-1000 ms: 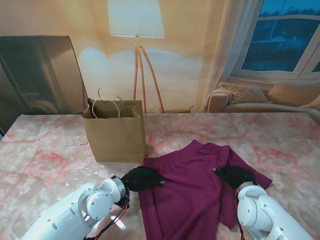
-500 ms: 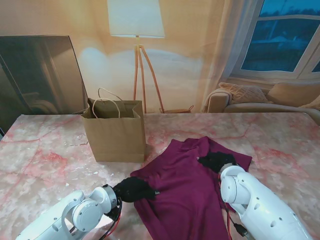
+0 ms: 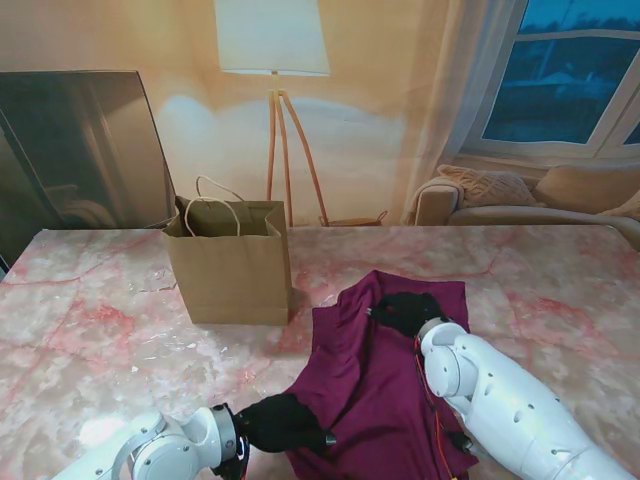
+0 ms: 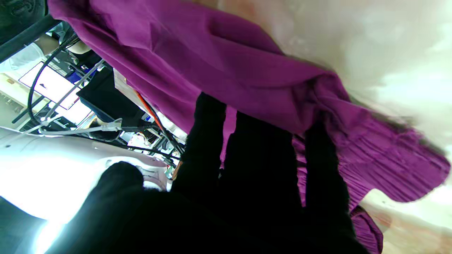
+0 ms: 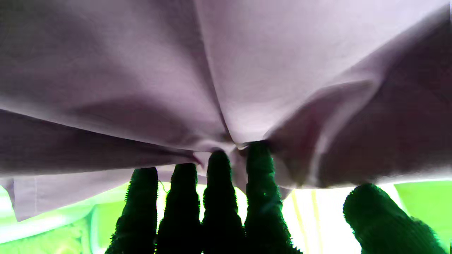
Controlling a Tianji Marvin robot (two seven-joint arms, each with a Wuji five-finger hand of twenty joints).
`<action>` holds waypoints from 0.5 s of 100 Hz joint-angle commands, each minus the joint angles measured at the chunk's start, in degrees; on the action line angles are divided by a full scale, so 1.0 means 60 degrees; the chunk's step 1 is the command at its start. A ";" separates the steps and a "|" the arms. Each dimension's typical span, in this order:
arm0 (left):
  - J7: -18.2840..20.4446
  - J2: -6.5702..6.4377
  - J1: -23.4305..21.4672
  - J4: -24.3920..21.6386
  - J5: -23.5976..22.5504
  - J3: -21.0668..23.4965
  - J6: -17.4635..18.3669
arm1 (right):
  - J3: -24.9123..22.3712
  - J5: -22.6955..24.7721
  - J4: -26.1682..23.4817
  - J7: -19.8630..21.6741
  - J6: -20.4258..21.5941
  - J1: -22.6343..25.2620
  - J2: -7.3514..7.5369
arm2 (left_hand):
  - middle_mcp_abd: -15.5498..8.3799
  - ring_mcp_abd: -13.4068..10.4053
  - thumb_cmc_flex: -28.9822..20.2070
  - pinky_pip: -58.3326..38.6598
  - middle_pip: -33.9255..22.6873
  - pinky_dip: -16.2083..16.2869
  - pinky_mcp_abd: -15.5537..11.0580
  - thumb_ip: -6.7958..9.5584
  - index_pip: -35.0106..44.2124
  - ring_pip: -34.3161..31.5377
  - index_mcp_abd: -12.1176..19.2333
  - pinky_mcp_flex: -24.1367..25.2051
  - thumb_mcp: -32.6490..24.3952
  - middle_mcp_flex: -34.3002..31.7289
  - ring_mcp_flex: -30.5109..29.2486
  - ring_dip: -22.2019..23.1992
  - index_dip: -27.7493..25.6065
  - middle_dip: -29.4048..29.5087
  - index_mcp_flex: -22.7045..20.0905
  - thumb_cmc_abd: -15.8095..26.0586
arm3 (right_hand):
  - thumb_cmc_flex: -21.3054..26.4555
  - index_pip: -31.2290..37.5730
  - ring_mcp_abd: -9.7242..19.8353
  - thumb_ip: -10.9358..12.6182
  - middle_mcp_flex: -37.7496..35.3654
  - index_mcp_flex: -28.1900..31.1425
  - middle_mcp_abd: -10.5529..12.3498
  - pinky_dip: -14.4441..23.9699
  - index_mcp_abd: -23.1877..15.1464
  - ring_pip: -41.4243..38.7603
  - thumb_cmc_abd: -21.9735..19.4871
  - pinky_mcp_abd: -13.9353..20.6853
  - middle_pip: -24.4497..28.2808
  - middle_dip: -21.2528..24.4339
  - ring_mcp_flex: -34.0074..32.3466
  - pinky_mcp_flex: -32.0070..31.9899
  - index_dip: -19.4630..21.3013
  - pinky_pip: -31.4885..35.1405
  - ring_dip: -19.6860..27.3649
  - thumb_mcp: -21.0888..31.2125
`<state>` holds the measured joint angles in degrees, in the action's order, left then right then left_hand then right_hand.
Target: Fold the socks and the shorts into the kraft paper bag
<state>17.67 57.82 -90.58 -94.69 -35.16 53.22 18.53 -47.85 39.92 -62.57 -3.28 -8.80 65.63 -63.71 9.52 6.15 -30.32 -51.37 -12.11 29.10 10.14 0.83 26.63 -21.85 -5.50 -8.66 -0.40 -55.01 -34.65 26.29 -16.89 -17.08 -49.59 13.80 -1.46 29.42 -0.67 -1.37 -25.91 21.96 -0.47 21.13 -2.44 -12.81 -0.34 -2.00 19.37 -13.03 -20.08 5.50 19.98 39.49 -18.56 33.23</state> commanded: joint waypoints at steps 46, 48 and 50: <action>-0.1808 0.0388 -0.0908 -0.1273 -0.1424 0.1328 -0.0646 | -0.2725 0.1616 -0.2857 -0.0243 0.0730 0.2309 0.0228 | -0.0538 0.0883 -0.0224 0.0200 -0.0395 -0.0108 0.0426 0.0191 0.0167 -0.0458 0.0779 -0.0219 -0.0093 -0.0046 -0.0820 0.0230 -0.0286 -0.0498 0.0530 -0.0883 | -0.0320 0.0331 0.0001 -0.0122 -0.0693 0.0019 0.0102 0.0295 -0.0254 -0.0270 0.0254 -0.0040 0.0268 -0.0002 -0.0819 0.0596 0.0051 0.0161 0.0045 0.0629; -0.1869 0.0406 -0.0892 -0.1282 -0.1413 0.1347 -0.0716 | -0.2782 0.1655 -0.2899 -0.0242 0.0723 0.2330 0.0233 | -0.0560 0.0846 -0.0307 0.0175 -0.0399 -0.0107 0.0416 0.0197 0.0190 -0.0475 0.0778 -0.0242 -0.0140 -0.0050 -0.0839 0.0241 -0.0297 -0.0511 0.0526 -0.0975 | -0.0299 0.0333 -0.0011 -0.0121 -0.0731 0.0041 0.0096 0.0316 -0.0252 -0.0286 0.0266 -0.0049 0.0277 -0.0007 -0.0862 0.0627 0.0049 0.0196 0.0028 0.0638; -0.1952 0.0428 -0.0869 -0.1273 -0.1406 0.1355 -0.0784 | -0.2836 0.1688 -0.2935 -0.0236 0.0718 0.2346 0.0238 | -0.0579 0.0830 -0.0412 0.0149 -0.0409 -0.0107 0.0418 0.0207 0.0213 -0.0493 0.0781 -0.0274 -0.0199 -0.0070 -0.0867 0.0251 -0.0307 -0.0526 0.0524 -0.1079 | -0.0263 0.0334 -0.0033 -0.0118 -0.0752 0.0060 0.0107 0.0337 -0.0246 -0.0300 0.0287 -0.0058 0.0280 -0.0010 -0.0900 0.0664 0.0047 0.0234 0.0010 0.0659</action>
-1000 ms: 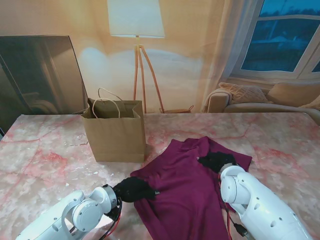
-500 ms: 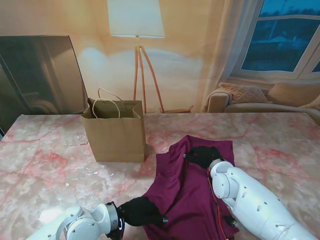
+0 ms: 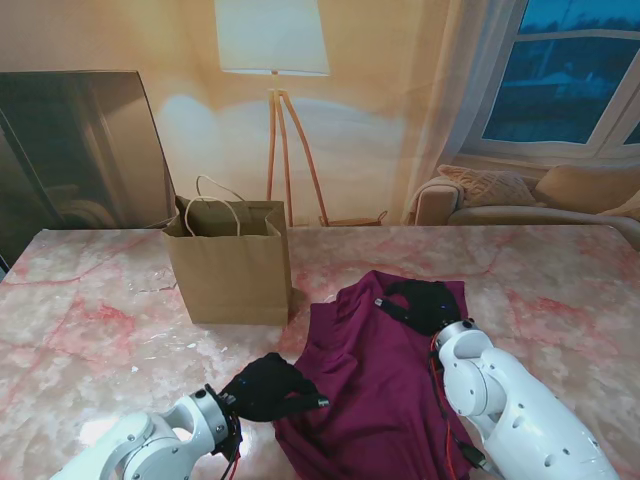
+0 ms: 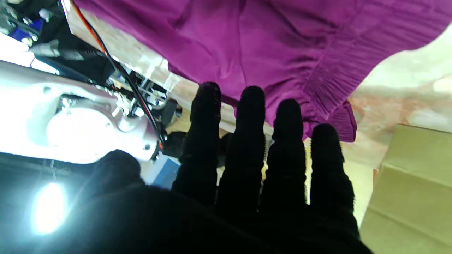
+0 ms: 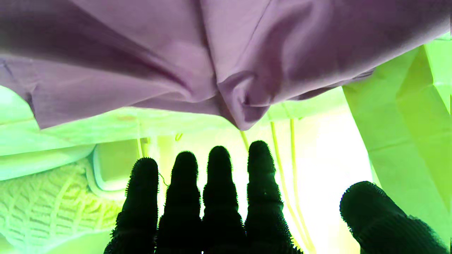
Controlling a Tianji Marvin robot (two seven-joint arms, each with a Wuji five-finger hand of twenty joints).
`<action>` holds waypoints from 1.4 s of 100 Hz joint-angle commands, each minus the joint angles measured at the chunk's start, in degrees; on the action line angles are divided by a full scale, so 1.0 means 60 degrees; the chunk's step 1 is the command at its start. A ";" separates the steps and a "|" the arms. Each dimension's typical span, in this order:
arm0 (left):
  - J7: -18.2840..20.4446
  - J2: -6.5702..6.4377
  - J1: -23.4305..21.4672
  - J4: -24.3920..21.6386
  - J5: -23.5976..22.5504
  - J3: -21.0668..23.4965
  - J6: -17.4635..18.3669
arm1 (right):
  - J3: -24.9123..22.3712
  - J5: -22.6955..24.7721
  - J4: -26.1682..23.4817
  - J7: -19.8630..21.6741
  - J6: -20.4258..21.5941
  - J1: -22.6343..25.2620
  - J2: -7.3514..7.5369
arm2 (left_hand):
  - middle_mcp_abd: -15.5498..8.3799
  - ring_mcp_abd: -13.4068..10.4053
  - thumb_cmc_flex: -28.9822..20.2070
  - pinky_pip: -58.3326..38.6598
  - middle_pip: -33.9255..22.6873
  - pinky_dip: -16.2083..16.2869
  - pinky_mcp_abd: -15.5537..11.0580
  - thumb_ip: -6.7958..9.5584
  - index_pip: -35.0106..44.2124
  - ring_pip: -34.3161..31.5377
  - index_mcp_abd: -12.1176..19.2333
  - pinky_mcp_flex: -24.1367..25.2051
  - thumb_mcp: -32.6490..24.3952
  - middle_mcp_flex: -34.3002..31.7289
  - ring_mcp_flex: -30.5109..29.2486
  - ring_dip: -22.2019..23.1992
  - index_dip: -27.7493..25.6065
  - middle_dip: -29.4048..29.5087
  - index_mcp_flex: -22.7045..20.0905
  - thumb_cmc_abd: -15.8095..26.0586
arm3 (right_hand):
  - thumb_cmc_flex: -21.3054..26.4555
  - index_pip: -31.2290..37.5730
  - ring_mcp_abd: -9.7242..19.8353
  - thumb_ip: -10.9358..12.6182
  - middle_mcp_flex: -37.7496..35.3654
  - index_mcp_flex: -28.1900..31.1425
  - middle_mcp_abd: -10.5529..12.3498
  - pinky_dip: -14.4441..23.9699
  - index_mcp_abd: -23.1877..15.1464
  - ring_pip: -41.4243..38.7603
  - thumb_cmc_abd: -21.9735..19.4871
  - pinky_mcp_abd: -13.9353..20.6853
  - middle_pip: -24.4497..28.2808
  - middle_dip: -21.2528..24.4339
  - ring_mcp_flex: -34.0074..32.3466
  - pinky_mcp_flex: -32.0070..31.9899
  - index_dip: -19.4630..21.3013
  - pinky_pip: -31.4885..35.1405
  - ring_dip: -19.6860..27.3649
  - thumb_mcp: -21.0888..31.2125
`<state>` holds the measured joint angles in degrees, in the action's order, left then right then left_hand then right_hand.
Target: Fold the socks and the shorts into the kraft paper bag
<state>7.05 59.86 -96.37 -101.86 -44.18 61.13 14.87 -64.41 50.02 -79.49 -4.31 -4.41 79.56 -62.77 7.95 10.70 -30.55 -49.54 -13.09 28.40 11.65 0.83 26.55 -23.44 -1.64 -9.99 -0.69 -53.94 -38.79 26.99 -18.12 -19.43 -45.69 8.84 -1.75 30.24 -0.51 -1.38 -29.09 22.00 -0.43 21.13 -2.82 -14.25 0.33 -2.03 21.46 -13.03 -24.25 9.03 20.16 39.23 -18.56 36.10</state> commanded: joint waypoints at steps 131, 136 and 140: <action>-0.3078 0.2594 0.6649 0.7557 0.4088 -0.4585 -0.0944 | 0.2467 -0.1205 0.4596 -0.1139 -0.1537 -0.3323 -0.0386 | -0.0651 -0.1321 -0.3558 0.2308 -0.0009 -0.1669 -0.2430 -0.1201 -0.1532 0.1150 -0.0517 0.1249 -0.5829 0.4486 0.3219 -0.1525 0.0852 0.0937 0.3278 -0.3284 | 0.3571 0.1481 -0.0751 -0.1159 0.1637 -0.1964 -0.0374 0.0225 0.0626 -0.0546 0.4871 -0.0432 0.1013 -0.0423 -0.0399 0.1385 -0.1096 0.1986 0.0471 0.5490; -0.3124 0.2651 0.6627 0.7601 0.4106 -0.4668 -0.0936 | 0.2687 -0.1300 0.4872 -0.1196 -0.1628 -0.3469 -0.0430 | -0.0626 -0.1302 -0.3566 0.2281 -0.0009 -0.1656 -0.2406 -0.1182 -0.1518 0.1136 -0.0523 0.1229 -0.5779 0.4419 0.3170 -0.1520 0.0852 0.0936 0.3204 -0.3271 | 0.3527 0.1412 -0.0770 -0.1160 0.1820 -0.2131 -0.0415 0.0921 0.0672 -0.0809 0.4838 -0.0523 0.1039 -0.0414 -0.0883 0.1661 -0.1179 0.2577 0.0087 0.5434; -0.3207 0.2694 0.6652 0.7671 0.4052 -0.4758 -0.0903 | 0.2867 -0.1390 0.5141 -0.1318 -0.1739 -0.3596 -0.0489 | -0.0630 -0.1292 -0.3573 0.2256 0.0013 -0.1645 -0.2377 -0.1168 -0.1532 0.1130 -0.0521 0.1198 -0.5759 0.4384 0.3130 -0.1518 0.0862 0.0942 0.3172 -0.3271 | 0.3542 0.1360 -0.0587 -0.1158 0.1969 -0.2315 -0.0432 0.1591 0.0764 -0.1142 0.4827 -0.0473 0.1127 -0.0435 -0.1286 0.1900 -0.1227 0.3100 -0.0399 0.5418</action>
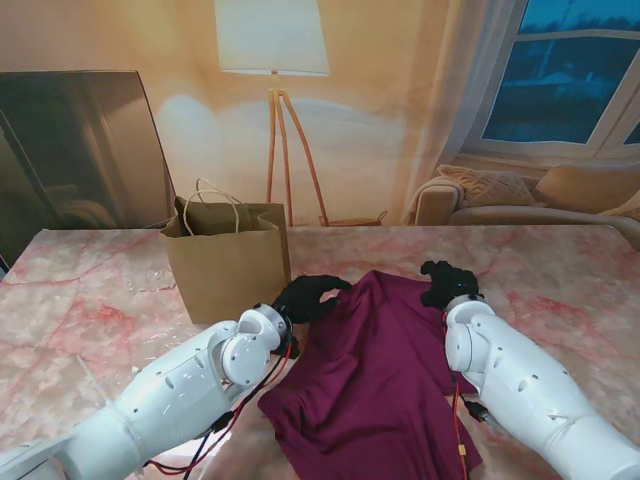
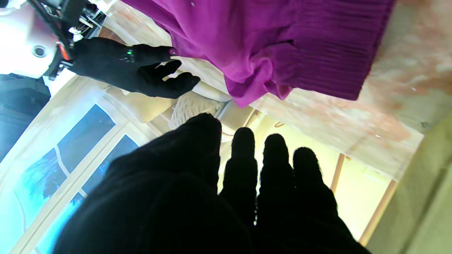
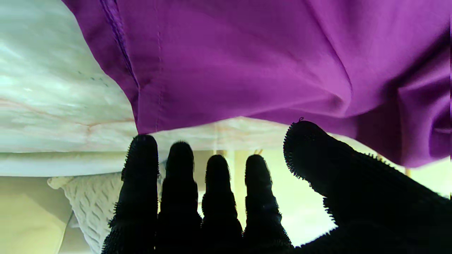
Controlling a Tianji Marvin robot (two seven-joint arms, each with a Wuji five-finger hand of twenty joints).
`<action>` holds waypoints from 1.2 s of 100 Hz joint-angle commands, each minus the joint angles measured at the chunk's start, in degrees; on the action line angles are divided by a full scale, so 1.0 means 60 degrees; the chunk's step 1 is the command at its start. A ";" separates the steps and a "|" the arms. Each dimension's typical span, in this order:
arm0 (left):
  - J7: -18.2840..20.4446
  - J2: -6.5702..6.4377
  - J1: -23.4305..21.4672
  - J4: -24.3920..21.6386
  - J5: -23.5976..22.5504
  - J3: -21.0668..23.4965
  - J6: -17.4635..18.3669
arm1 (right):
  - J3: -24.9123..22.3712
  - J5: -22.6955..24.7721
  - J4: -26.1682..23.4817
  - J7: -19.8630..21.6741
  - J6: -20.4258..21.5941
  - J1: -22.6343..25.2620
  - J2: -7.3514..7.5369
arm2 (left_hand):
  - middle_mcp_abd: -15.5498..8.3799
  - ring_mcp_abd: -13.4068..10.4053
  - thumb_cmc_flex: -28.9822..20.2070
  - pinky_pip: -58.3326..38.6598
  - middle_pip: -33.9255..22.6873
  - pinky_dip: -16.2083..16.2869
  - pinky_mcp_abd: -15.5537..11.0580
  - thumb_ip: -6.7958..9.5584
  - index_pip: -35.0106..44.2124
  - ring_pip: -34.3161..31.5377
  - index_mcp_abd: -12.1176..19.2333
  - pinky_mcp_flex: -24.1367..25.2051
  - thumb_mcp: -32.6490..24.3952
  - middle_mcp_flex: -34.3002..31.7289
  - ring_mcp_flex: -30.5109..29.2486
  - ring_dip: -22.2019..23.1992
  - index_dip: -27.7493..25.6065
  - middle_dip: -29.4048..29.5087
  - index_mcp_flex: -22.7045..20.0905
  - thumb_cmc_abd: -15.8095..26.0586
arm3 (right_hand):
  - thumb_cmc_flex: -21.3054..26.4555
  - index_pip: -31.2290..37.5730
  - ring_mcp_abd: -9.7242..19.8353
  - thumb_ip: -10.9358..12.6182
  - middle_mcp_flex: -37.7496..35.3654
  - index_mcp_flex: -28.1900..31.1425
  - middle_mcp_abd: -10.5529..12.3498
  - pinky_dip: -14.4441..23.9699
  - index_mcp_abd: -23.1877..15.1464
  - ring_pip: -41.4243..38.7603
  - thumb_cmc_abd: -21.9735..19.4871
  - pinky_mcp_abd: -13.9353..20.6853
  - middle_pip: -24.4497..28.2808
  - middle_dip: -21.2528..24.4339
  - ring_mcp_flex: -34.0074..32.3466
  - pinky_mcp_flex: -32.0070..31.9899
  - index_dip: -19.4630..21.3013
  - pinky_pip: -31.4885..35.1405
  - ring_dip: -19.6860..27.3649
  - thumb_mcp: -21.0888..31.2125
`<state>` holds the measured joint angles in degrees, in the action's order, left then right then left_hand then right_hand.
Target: Fold the socks and the shorts into the kraft paper bag
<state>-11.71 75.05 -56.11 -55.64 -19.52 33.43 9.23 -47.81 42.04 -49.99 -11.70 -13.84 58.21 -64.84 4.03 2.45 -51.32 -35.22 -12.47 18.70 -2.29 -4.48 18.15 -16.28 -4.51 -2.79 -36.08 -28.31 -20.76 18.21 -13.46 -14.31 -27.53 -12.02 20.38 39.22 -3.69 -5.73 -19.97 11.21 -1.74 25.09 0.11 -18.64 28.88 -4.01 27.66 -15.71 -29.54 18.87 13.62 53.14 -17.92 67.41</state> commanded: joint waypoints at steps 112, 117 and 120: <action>0.0038 0.1496 0.1772 0.2226 0.0148 -0.1562 -0.0516 | -0.1318 0.0129 0.0579 -0.1046 -0.0205 0.0748 -0.0032 | -0.0014 -0.0087 -0.2675 0.0191 -0.0185 -0.0184 -0.0269 0.0007 -0.0435 -0.0051 -0.0286 0.0274 0.1422 0.1113 0.0811 -0.0039 0.0237 0.0071 0.1243 0.0352 | 0.1252 0.3800 -0.0007 -0.2119 -0.5889 0.5431 0.0905 0.2053 -0.4194 -0.1956 0.2530 -0.0657 0.2201 -0.1271 -0.4664 0.3111 0.3399 0.3633 -0.2271 0.0351; 0.0027 0.1607 0.1853 0.2466 0.0215 -0.1587 -0.0453 | -0.1609 0.0298 0.0240 -0.0862 -0.0206 0.0962 0.0048 | -0.0045 -0.0119 -0.2693 0.0218 -0.0181 -0.0195 -0.0290 0.0023 -0.0473 -0.0040 -0.0281 0.0306 0.1438 0.1185 0.0859 -0.0048 0.0257 0.0083 0.1322 0.0340 | 0.1252 0.3807 0.0006 -0.2126 -0.6119 0.5472 0.0888 0.2065 -0.4143 -0.2024 0.2551 -0.0651 0.2236 -0.1254 -0.4897 0.3306 0.3389 0.3778 -0.2314 0.0369; -0.0001 0.1692 0.1912 0.2650 0.0253 -0.1608 -0.0395 | -0.1787 0.0404 0.0017 -0.0737 -0.0216 0.1102 0.0094 | -0.0049 -0.0119 -0.2710 0.0228 -0.0192 -0.0201 -0.0281 0.0034 -0.0482 -0.0044 -0.0274 0.0313 0.1436 0.1197 0.0868 -0.0050 0.0265 0.0087 0.1330 0.0318 | 0.1264 0.3807 -0.0010 -0.2126 -0.6227 0.5475 0.0884 0.2076 -0.4137 -0.2077 0.2560 -0.0643 0.2257 -0.1254 -0.5015 0.3401 0.3387 0.3862 -0.2347 0.0376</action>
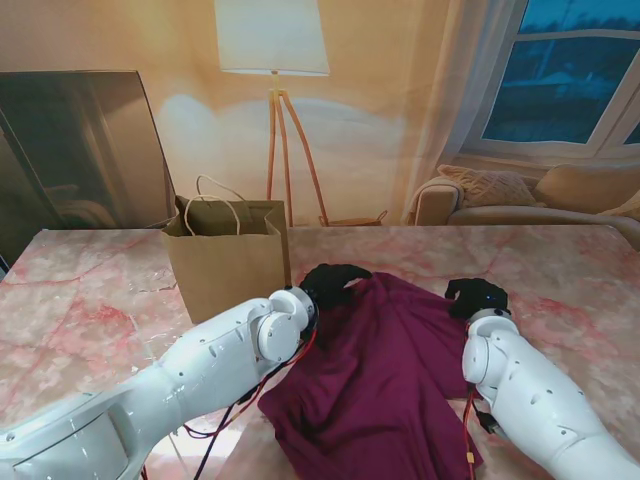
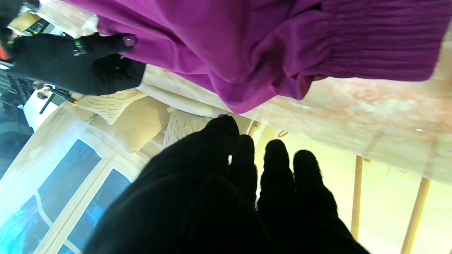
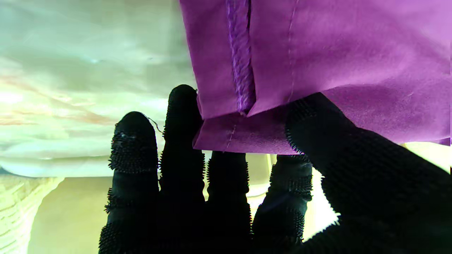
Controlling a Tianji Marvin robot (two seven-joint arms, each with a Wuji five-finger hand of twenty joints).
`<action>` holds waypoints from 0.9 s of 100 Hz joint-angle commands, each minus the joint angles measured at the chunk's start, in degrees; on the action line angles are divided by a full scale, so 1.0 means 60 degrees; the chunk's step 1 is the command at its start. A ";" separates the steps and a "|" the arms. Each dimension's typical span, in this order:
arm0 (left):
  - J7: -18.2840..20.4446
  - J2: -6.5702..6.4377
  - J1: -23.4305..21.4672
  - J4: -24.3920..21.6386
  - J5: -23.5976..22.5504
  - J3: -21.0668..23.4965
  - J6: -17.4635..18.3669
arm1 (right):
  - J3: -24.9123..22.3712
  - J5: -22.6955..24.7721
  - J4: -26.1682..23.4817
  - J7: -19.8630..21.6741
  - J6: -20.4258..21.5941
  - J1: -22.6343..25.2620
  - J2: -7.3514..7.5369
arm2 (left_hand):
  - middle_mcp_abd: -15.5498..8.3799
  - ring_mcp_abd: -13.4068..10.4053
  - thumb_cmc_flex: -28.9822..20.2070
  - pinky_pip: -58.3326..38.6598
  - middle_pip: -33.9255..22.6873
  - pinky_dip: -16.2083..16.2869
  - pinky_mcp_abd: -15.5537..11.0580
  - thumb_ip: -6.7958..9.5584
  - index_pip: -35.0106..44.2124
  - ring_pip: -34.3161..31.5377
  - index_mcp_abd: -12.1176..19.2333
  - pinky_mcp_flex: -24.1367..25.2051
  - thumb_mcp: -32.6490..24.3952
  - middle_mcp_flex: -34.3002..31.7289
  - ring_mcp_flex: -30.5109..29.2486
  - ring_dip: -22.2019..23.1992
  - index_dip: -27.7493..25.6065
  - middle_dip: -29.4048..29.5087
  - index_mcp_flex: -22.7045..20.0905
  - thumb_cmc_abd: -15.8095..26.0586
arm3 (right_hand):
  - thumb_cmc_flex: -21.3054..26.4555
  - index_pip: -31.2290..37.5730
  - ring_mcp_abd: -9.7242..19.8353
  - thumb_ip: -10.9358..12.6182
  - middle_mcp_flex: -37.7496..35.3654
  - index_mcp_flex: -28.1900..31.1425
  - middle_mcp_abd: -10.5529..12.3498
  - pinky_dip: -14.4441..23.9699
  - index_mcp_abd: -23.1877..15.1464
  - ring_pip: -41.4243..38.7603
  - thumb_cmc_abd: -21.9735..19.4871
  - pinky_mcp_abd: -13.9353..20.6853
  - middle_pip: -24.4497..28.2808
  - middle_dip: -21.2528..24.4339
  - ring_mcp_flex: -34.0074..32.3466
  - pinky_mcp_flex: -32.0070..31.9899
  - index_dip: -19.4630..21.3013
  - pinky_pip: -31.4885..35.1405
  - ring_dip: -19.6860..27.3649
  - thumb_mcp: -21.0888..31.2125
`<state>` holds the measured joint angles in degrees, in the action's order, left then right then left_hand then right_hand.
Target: Fold the socks and the shorts into the kraft paper bag
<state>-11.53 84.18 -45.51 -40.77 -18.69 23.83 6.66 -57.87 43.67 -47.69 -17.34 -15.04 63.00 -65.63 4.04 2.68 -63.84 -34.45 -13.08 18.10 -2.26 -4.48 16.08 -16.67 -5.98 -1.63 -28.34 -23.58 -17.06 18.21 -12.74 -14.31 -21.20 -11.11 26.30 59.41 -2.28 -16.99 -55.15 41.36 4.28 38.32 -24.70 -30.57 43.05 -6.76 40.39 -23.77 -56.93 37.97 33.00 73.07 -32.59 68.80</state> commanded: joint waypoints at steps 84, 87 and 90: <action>0.0507 0.2165 0.1316 0.4300 0.0342 -0.0579 0.1511 | -0.3227 0.2167 -0.4561 0.3477 0.0865 0.3400 0.0966 | -0.0256 -0.0190 -0.0775 0.0343 -0.0029 -0.0214 0.0195 0.0077 -0.0556 0.0193 0.0157 0.0459 0.0190 0.1342 0.0869 -0.0181 0.0425 0.0315 0.0865 0.0182 | 0.0244 0.0176 0.0041 -0.0295 -0.0679 0.0667 0.0237 -0.0082 -0.0081 -0.0754 0.0270 0.0046 0.0328 -0.0826 -0.0520 -0.0017 0.0203 0.0964 -0.0750 -0.0025; 0.0551 0.2162 0.1319 0.4302 0.0341 -0.0597 0.1507 | -0.3296 0.2171 -0.4648 0.3586 0.0940 0.3479 0.0979 | -0.0269 -0.0126 -0.0765 0.0274 -0.0023 -0.0182 0.0384 0.0077 -0.0557 0.0163 0.0168 0.0403 0.0184 0.1351 0.0801 -0.0154 0.0427 0.0321 0.0884 0.0180 | 0.0253 0.0157 0.0036 -0.0289 -0.0678 0.0670 0.0251 -0.0068 -0.0086 -0.0762 0.0248 0.0050 0.0324 -0.0849 -0.0509 -0.0018 0.0205 0.0976 -0.0764 -0.0028; 0.0591 0.2157 0.1326 0.4302 0.0327 -0.0629 0.1491 | -0.3357 0.2193 -0.4723 0.3666 0.1016 0.3553 0.0992 | -0.0298 -0.0087 -0.0735 0.0196 -0.0010 -0.0145 0.0515 0.0072 -0.0564 0.0147 0.0190 0.0347 0.0195 0.1379 0.0762 -0.0130 0.0433 0.0329 0.0905 0.0185 | 0.0237 0.0139 0.0038 -0.0292 -0.0660 0.0667 0.0267 -0.0061 -0.0111 -0.0766 0.0238 0.0053 0.0311 -0.0861 -0.0502 -0.0027 0.0209 0.0977 -0.0773 -0.0047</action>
<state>-8.55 96.91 -37.88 -14.49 -16.84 20.37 15.68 -78.02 56.62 -75.38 4.79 -9.36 83.08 -60.22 4.04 2.55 -64.58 -32.31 -13.41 16.63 -0.34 -4.49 13.55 -16.24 -5.73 0.83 -27.16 -18.28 -12.69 17.49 -10.74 -12.96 -17.72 -11.11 26.33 59.17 -2.26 -17.05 -57.81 43.23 4.39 38.30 -24.09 -33.40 43.55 -6.81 41.12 -28.03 -58.99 38.21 33.00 76.21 -35.37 68.79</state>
